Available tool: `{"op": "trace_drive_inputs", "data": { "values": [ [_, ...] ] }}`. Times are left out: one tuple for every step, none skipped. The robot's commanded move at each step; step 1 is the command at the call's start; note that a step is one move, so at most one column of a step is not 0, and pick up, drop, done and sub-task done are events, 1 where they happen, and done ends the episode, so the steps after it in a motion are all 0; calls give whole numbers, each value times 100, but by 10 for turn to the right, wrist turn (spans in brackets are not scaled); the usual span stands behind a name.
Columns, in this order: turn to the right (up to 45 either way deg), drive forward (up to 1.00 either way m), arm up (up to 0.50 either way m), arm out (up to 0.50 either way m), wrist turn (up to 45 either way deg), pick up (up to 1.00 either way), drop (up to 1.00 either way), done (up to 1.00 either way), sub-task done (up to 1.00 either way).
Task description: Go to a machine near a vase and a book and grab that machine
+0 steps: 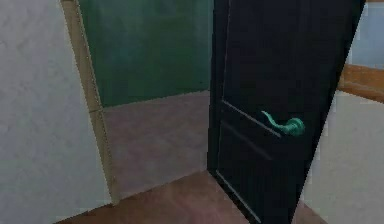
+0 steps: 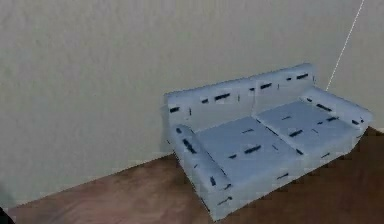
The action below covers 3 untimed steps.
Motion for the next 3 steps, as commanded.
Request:
{"op": "trace_drive_inputs", "data": {
  "values": [
    [0, 100, 0, 0, 0, 0, 0, 0, 0],
    [-60, 0, 0, 0, 0, 0, 0, 0, 0],
    [0, 25, 0, 0, 0, 0, 0, 0, 0]
  ]
}}
